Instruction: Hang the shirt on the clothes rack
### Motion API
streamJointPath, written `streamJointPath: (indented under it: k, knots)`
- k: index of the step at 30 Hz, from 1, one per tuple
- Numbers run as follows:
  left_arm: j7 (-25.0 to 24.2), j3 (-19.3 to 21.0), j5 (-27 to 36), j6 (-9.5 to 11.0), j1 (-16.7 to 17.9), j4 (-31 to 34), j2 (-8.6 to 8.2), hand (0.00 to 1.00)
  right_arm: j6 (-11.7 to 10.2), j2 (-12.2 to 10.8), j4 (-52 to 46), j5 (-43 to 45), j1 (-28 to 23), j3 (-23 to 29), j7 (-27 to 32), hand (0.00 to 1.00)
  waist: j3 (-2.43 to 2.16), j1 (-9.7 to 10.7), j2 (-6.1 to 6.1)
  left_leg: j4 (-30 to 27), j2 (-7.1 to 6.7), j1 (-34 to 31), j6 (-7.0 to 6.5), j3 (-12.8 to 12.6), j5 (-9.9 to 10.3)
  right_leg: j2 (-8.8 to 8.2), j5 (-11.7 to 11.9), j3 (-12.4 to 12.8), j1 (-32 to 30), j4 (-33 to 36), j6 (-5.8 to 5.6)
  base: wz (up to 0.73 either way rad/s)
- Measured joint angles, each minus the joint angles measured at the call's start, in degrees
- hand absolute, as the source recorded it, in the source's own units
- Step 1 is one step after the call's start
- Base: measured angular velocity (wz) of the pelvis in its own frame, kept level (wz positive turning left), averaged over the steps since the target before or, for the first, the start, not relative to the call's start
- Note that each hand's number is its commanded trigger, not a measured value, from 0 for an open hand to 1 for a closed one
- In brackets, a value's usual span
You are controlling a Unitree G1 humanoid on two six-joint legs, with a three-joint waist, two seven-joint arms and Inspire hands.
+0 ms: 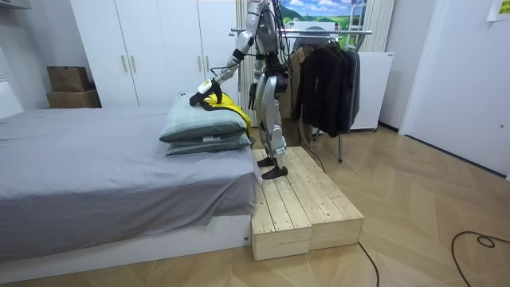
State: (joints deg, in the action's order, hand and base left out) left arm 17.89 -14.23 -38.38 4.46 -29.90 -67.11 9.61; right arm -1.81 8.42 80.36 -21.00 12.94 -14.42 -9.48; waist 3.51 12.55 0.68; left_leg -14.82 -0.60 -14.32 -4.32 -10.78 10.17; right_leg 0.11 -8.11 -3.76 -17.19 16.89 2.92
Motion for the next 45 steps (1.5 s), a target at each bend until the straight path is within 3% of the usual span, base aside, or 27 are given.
streamJointPath:
  k: [9, 10, 11, 13, 15, 16, 23, 31, 45]
  knots:
    - [-2.49, -1.69, 0.09, -0.42, 0.0, 0.0, 0.26, 0.01, 0.12, 1.03, 0.0, 0.15, 0.55, 0.12, -0.03, 0.0, -0.03, 1.19, 1.67, -0.15, -0.03, 0.02, 0.0, -0.01, 0.0, -0.07, 0.0, -0.03, -0.19, 0.55, 0.0, 0.0]
    - [-2.73, -1.73, 0.14, -0.43, 0.0, 0.0, 0.27, 0.17, 0.12, 1.07, 0.0, 0.15, 0.54, 0.16, -0.05, 0.0, -0.05, 1.28, 1.75, -0.16, -0.03, 0.02, 0.0, -0.07, 0.0, -0.07, -0.01, 0.1, -0.36, 0.81, 0.01, -0.05]
    - [-3.08, -1.77, 0.14, -0.43, 0.0, 0.02, 0.26, 0.47, 0.12, 1.11, -0.01, 0.14, 0.53, 0.18, -0.05, 0.0, -0.04, 1.32, 1.8, -0.16, -0.03, 0.03, 0.0, -0.14, -0.01, -0.05, -0.01, 0.21, -0.43, 0.85, 0.01, -0.04]
    - [-3.52, -1.83, 0.12, -0.43, 0.0, 0.02, 0.25, 0.6, 0.12, 1.2, -0.01, 0.11, 0.52, 0.19, -0.06, 0.0, -0.04, 1.34, 1.83, -0.17, -0.03, 0.03, -0.04, -0.23, -0.03, -0.05, -0.01, 0.31, -0.49, 0.92, 0.01, -0.02]
    - [-3.71, -1.95, 0.03, -0.43, 0.0, 0.06, 0.25, 0.91, 0.12, 1.34, 0.0, 0.04, 0.52, 0.17, -0.05, 0.0, -0.04, 1.3, 1.82, -0.23, -0.05, 0.03, -0.07, -0.25, -0.05, -0.05, -0.01, 0.4, -0.49, 0.99, 0.01, 0.0]
    - [-3.77, -2.0, 0.01, -0.44, 0.0, 0.18, 0.27, 1.0, 0.12, 1.42, 0.0, 0.04, 0.52, 0.15, -0.02, 0.0, -0.04, 1.26, 1.82, -0.3, -0.07, 0.03, -0.1, -0.27, -0.06, -0.07, -0.02, 0.44, -0.49, 1.02, 0.01, 0.0]
    - [-3.59, -1.9, 0.03, -1.21, -0.25, 2.49, 2.03, 1.0, 0.14, 1.44, 0.0, 0.06, 0.52, 0.11, 0.02, 0.0, -0.08, 1.28, 1.75, -0.48, -0.1, 0.05, -0.15, -0.34, -0.1, -0.14, -0.03, 0.47, -0.46, 1.23, 0.0, 0.0]
    - [-6.35, -4.06, 0.26, -2.0, -0.12, 1.91, 1.65, 1.0, 0.15, 1.47, 0.03, 0.08, 0.56, 0.08, 0.01, 0.0, -0.07, 1.28, 1.57, -0.47, -0.1, 0.04, -0.15, -0.34, -0.1, -0.16, -0.03, 0.41, -0.46, 1.17, 0.0, 0.0]
    - [-7.76, -4.11, 0.17, -1.86, 0.13, 1.73, 1.26, 1.0, 0.15, 1.46, 0.02, 0.05, 0.52, -0.04, 0.06, 0.0, -0.28, 1.27, 0.67, -0.47, -0.1, 0.02, -0.15, -0.36, -0.1, -0.13, -0.03, 0.44, -0.41, 1.06, -0.01, 0.0]
